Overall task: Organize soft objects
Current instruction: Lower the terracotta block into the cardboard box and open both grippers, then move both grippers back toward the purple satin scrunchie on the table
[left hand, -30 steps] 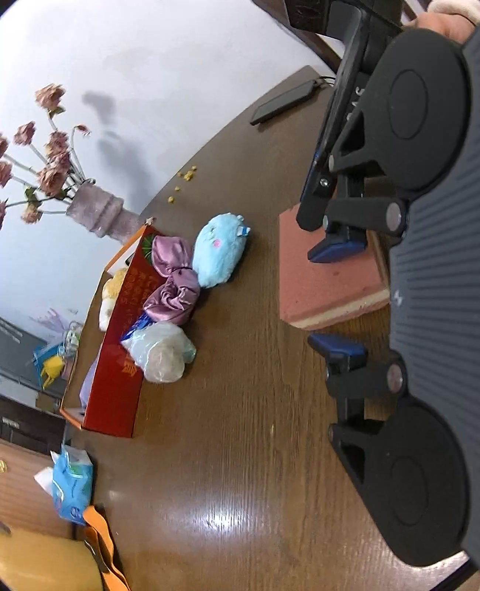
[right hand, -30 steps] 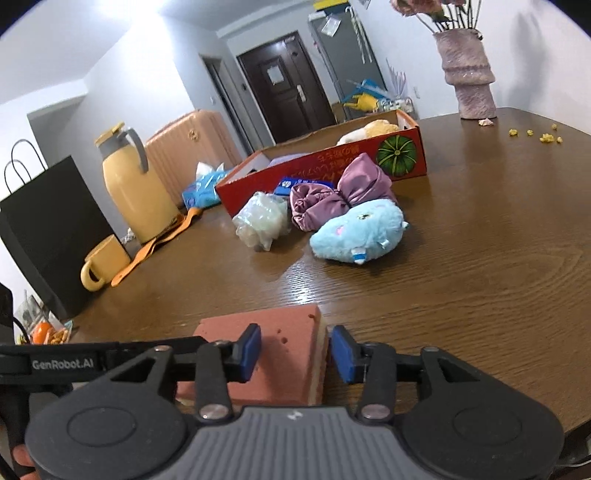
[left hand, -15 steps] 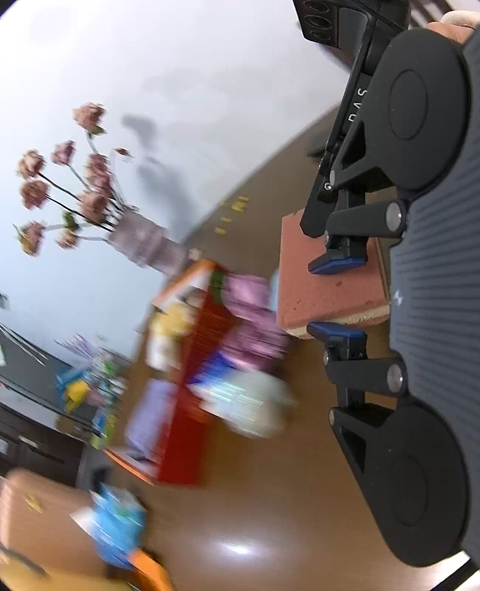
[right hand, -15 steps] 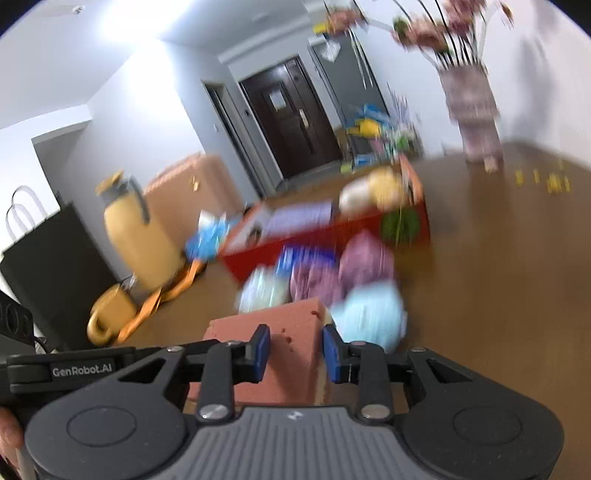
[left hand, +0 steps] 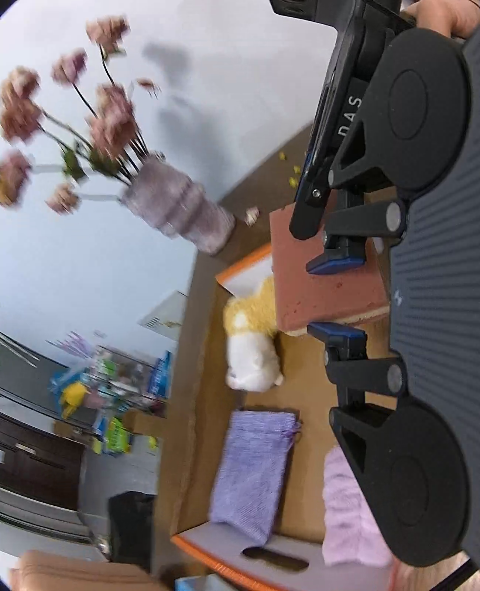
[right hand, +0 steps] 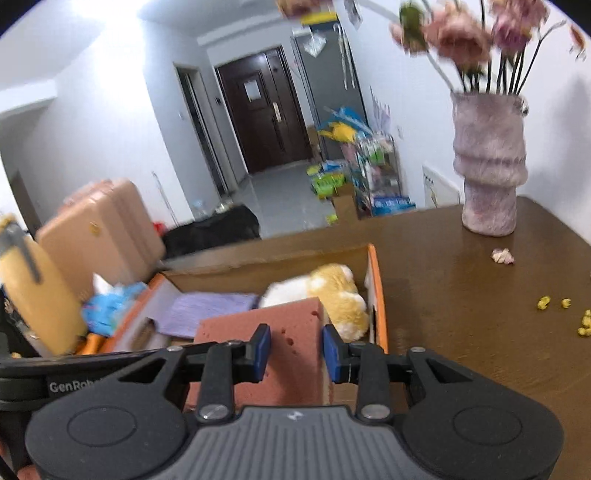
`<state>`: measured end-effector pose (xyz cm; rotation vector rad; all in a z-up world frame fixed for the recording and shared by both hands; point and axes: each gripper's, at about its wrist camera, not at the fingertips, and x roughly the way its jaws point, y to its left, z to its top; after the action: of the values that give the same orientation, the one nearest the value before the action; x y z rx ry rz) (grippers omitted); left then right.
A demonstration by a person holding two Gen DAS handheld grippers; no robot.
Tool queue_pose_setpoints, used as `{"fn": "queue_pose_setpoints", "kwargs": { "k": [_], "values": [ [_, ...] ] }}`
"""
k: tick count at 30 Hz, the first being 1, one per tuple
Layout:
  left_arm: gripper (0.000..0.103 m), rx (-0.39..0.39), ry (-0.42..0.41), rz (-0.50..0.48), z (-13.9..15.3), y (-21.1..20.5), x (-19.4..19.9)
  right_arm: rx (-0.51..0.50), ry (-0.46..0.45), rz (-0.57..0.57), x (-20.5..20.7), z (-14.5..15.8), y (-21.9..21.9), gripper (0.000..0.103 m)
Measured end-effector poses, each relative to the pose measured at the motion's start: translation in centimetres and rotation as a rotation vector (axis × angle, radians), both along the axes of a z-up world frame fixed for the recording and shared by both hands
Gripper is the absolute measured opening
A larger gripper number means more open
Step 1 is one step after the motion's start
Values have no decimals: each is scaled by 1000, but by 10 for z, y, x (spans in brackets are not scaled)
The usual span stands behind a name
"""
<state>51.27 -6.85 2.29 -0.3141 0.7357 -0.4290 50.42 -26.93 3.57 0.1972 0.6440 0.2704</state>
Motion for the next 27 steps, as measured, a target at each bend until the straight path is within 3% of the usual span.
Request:
{"fn": "queue_pose_setpoints", "kwargs": {
  "k": [6,11,13,16,19,22,27],
  "values": [
    [28,47,91,-37,-39,-8,20,-119,90,-6,21,-36,10,33],
    [29,51,106,-27,-44,-10,22,-263,13,-37,9,-33,22,36],
    [31,58,98,-25,-38,-10,19,-255,1,-34,6,-27,18,41],
    [33,95,43,-26,-14,-2,4,-209,-39,-35,-11,-6,10,58],
    [43,155,-65,-14,20,16,-28,-219,-93,-26,-34,20,6,58],
    [46,237,-149,22,48,35,-67,-228,-144,-17,-65,45,2,60],
    [70,370,-314,116,81,61,-140,-213,-250,-15,-126,80,-2,72]
  ]
}}
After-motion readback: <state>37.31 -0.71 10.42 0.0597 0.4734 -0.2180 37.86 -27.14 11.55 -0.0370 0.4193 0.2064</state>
